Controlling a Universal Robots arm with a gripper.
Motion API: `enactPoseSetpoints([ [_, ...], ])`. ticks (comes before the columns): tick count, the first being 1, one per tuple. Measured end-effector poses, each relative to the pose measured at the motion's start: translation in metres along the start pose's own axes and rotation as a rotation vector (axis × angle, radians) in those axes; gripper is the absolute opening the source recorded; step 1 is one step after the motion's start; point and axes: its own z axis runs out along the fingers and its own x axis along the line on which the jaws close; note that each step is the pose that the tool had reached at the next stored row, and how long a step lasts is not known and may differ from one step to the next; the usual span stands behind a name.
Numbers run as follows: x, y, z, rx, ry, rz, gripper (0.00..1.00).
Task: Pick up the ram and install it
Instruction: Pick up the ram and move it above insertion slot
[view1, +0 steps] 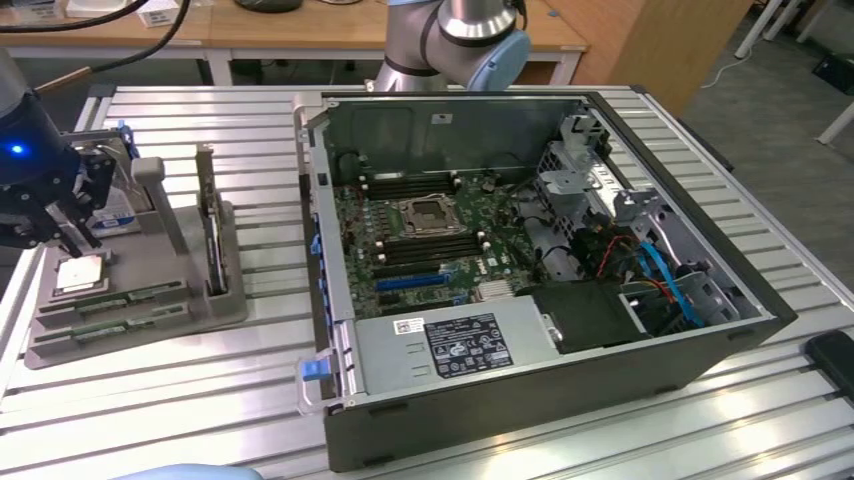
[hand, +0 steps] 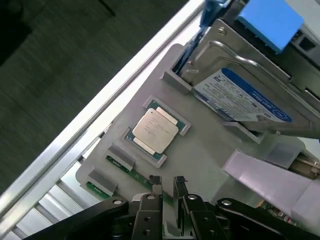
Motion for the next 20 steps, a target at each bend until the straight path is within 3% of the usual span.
enactPoseSetpoints([
  [20,0.0001,-0.0001,0.0017,-0.0123,0.0187,-0.362,0.24],
])
